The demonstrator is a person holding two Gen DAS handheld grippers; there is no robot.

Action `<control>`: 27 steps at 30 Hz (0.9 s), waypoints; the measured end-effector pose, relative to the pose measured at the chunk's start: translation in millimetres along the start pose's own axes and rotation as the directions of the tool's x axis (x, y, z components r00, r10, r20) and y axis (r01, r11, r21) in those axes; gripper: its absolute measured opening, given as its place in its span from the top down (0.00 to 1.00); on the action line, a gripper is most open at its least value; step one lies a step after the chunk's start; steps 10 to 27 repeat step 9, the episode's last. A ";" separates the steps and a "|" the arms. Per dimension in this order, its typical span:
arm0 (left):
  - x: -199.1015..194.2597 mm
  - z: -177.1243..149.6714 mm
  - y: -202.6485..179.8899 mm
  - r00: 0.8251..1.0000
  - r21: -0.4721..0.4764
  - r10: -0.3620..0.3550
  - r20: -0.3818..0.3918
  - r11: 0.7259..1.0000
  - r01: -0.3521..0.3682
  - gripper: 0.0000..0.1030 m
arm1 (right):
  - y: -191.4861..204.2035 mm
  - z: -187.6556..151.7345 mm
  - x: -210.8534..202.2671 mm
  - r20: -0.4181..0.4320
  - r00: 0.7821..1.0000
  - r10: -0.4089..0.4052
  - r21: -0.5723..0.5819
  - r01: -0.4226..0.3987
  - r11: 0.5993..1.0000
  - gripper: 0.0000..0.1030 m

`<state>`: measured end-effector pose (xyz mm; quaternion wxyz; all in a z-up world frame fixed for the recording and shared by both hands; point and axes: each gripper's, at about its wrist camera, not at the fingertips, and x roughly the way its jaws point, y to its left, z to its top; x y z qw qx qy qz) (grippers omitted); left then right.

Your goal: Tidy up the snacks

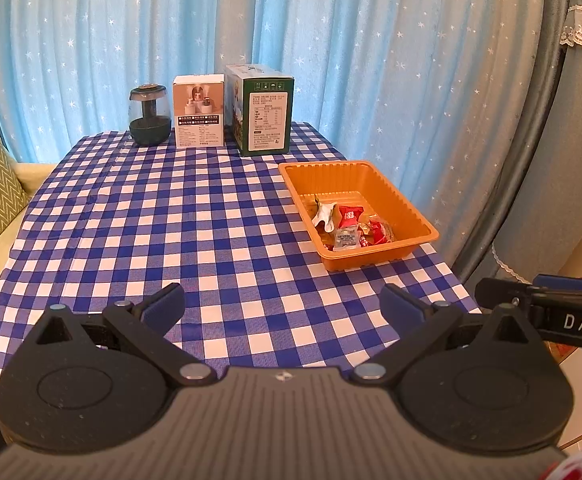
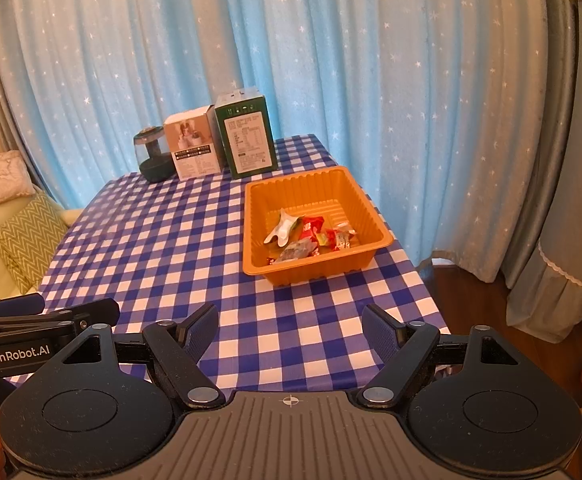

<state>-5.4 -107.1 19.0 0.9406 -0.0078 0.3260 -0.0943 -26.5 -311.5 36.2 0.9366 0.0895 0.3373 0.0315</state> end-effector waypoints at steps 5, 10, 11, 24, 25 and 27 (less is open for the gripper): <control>0.4 -1.1 1.9 1.000 -0.001 -0.006 -0.004 1.000 0.006 0.00 | 0.5 -2.3 0.2 -0.002 1.000 -0.002 0.003 0.002 1.000 0.24; 0.1 -1.9 3.1 1.000 -0.005 -0.014 0.004 1.000 0.014 0.00 | 0.6 -2.4 0.2 -0.001 1.000 -0.002 0.004 0.002 1.000 0.24; 0.1 -1.9 3.1 1.000 -0.005 -0.014 0.004 1.000 0.014 0.00 | 0.6 -2.4 0.2 -0.001 1.000 -0.002 0.004 0.002 1.000 0.24; 0.1 -1.9 3.1 1.000 -0.005 -0.014 0.004 1.000 0.014 0.00 | 0.6 -2.4 0.2 -0.001 1.000 -0.002 0.004 0.002 1.000 0.24; 0.1 -1.9 3.1 1.000 -0.005 -0.014 0.004 1.000 0.014 0.00 | 0.6 -2.4 0.2 -0.001 1.000 -0.002 0.004 0.002 1.000 0.24; 0.1 -1.9 3.1 1.000 -0.005 -0.014 0.004 1.000 0.014 0.00 | 0.6 -2.4 0.2 -0.001 1.000 -0.002 0.004 0.002 1.000 0.24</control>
